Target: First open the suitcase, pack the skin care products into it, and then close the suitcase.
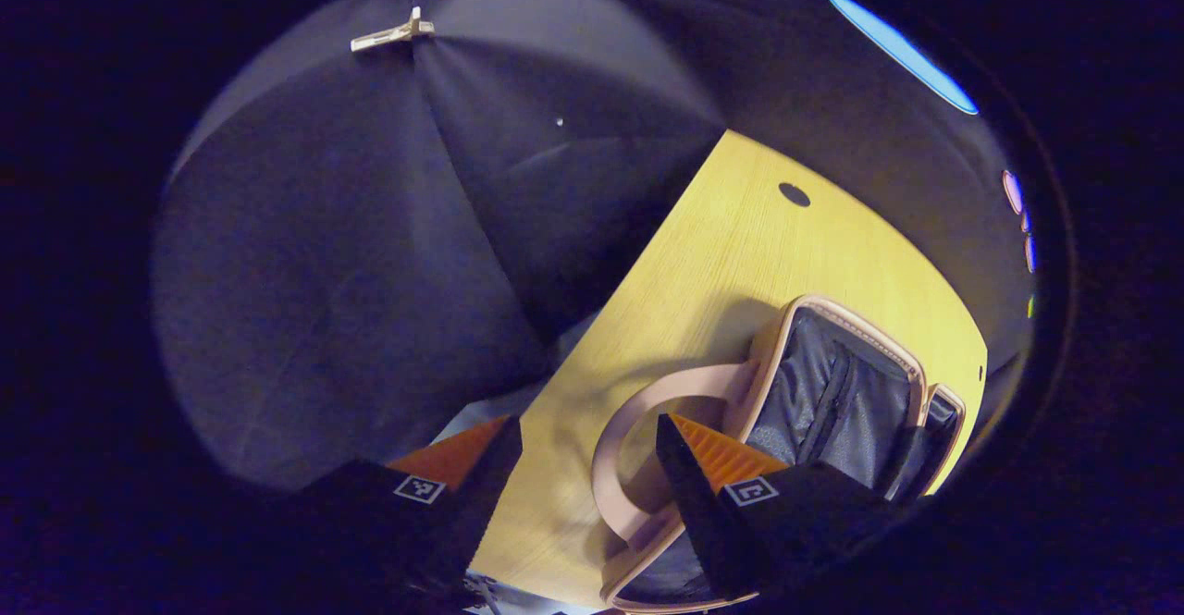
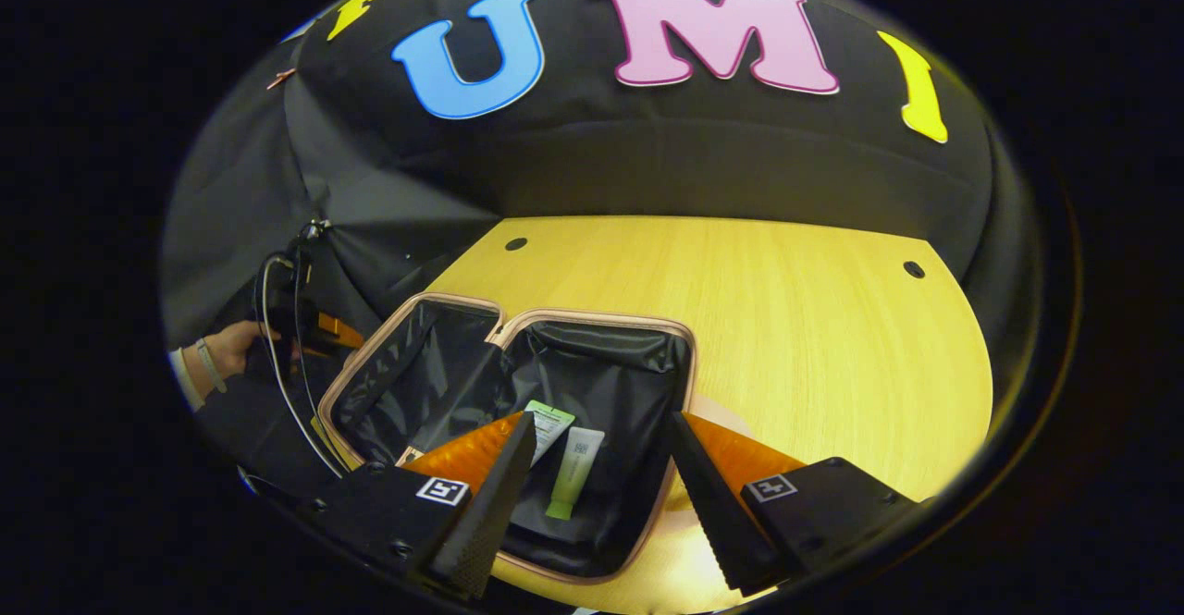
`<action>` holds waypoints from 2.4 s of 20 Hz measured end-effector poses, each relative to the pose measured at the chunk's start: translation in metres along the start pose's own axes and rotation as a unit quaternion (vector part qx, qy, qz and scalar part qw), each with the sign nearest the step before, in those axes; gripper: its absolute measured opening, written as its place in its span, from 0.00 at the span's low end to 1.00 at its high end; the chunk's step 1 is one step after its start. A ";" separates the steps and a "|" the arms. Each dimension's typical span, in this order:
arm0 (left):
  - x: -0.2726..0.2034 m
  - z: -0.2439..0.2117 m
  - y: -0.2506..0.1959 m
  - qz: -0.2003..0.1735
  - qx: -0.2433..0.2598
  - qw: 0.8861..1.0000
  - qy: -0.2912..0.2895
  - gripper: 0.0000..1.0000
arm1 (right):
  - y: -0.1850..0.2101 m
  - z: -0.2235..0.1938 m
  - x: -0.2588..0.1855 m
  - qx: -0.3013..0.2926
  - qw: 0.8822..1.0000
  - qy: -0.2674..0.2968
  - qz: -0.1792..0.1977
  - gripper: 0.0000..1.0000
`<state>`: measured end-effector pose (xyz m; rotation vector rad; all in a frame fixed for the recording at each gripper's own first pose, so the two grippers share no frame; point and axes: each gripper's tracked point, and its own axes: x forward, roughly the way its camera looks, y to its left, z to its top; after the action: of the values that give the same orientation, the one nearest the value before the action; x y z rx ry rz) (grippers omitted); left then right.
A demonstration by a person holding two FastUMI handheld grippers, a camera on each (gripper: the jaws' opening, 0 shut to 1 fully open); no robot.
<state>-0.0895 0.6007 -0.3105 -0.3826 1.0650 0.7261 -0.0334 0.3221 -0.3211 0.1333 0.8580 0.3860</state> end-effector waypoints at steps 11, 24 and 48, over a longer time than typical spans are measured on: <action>-0.041 0.017 -0.038 -0.034 0.078 0.995 -0.042 0.11 | -0.004 0.010 -0.029 -0.029 0.999 -0.037 0.017 0.92; -0.311 0.006 -0.295 -0.145 0.235 0.936 -0.217 0.07 | -0.072 0.054 -0.125 -0.040 0.989 -0.124 0.066 0.92; -0.322 -0.167 -0.532 -0.167 0.260 0.896 -0.318 0.95 | -0.208 0.085 -0.229 -0.073 0.979 -0.189 -0.001 0.93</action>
<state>0.0817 0.0075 -0.1277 0.1407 0.5103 0.2005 -0.0461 0.0454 -0.1591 0.0662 0.4520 0.4040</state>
